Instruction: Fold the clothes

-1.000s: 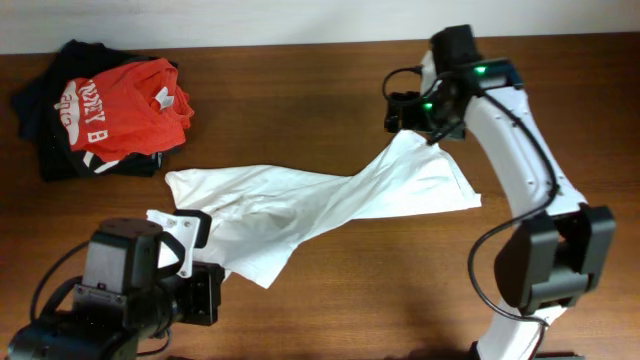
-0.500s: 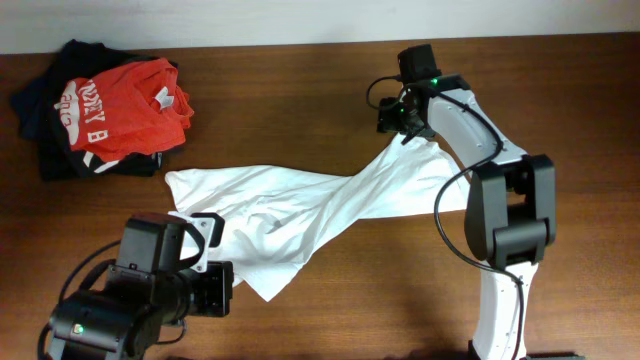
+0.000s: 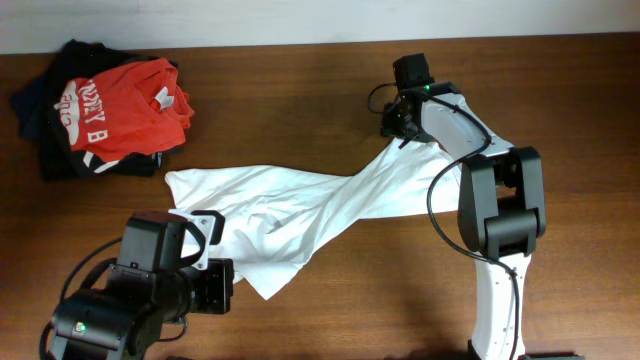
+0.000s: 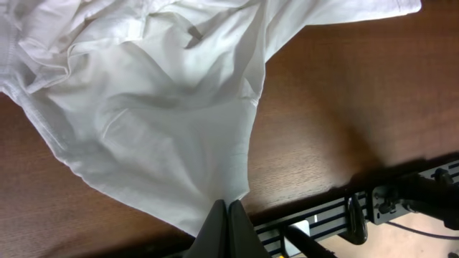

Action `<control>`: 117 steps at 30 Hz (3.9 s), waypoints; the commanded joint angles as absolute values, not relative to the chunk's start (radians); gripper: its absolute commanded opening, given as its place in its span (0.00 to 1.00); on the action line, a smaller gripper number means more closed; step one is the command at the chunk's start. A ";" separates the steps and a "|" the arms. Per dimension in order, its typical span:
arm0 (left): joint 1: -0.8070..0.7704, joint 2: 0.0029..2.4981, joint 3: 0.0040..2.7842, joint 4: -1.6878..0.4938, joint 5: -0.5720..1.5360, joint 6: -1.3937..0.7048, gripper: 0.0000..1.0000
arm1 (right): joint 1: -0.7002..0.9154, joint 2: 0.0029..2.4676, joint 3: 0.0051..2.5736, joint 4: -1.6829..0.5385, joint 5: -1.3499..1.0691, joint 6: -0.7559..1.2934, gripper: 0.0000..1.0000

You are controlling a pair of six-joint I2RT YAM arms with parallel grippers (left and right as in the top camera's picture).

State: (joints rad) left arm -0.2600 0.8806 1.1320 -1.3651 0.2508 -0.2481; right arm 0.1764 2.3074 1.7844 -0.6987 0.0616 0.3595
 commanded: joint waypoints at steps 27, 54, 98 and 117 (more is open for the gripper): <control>-0.261 0.875 1.131 -1.293 0.175 -0.253 0.00 | 0.110 2.282 2.187 -1.155 0.147 0.447 0.04; -0.261 0.876 1.882 -1.359 0.061 -0.230 0.00 | 0.069 1.742 2.342 -1.557 0.139 0.434 0.04; -0.165 1.634 2.438 -1.213 -0.066 -0.112 0.00 | -0.452 1.680 2.559 -1.517 -0.415 0.236 0.04; -0.157 1.508 2.320 -1.688 0.081 -0.208 0.00 | -0.452 1.586 2.337 -1.699 -0.302 0.157 0.04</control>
State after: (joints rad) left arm -0.1604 1.5299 2.3508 -1.6875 -0.0319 -0.2028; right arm -0.4458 1.6478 2.4039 -1.6928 -0.3248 0.1719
